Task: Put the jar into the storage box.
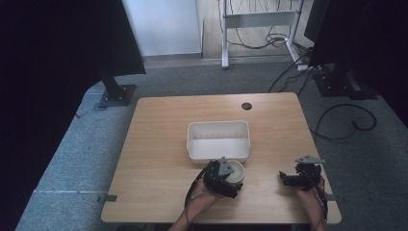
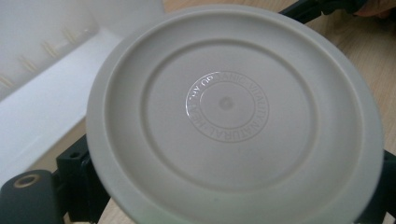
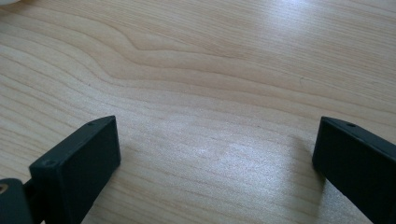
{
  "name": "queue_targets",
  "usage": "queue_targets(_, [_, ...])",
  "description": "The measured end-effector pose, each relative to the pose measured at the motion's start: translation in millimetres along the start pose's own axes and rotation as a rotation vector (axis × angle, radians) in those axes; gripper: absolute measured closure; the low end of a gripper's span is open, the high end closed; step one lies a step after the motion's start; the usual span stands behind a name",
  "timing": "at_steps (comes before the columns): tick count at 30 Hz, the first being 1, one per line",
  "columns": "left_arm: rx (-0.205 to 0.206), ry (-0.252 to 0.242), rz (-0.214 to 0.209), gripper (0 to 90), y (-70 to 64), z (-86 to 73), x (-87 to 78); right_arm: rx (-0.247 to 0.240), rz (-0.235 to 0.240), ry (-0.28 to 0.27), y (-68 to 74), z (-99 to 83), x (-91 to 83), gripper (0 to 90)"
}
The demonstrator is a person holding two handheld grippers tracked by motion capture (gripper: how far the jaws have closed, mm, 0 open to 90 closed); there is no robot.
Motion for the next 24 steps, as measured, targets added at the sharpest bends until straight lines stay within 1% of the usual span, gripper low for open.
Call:
queue_targets(14, [-0.012,-0.015,0.017,9.9,14.3,14.6,-8.8,-0.001,0.0,-0.001,-0.1,0.0,0.1,0.5])
queue_targets(24, [-0.008,-0.02,0.035,9.9,24.3,25.4,-8.6,-0.002,0.001,-0.001,-0.1,0.1,0.1,0.6])
Point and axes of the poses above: each handheld gripper's, and its own axes: x roughly forward along the jaws, z roughly out of its top, y roughly to its left, the point moved 1 cm from there along x, roughly forward along the jaws, and after that the axes turned 10 degrees about -y, right-handed, at the moved point
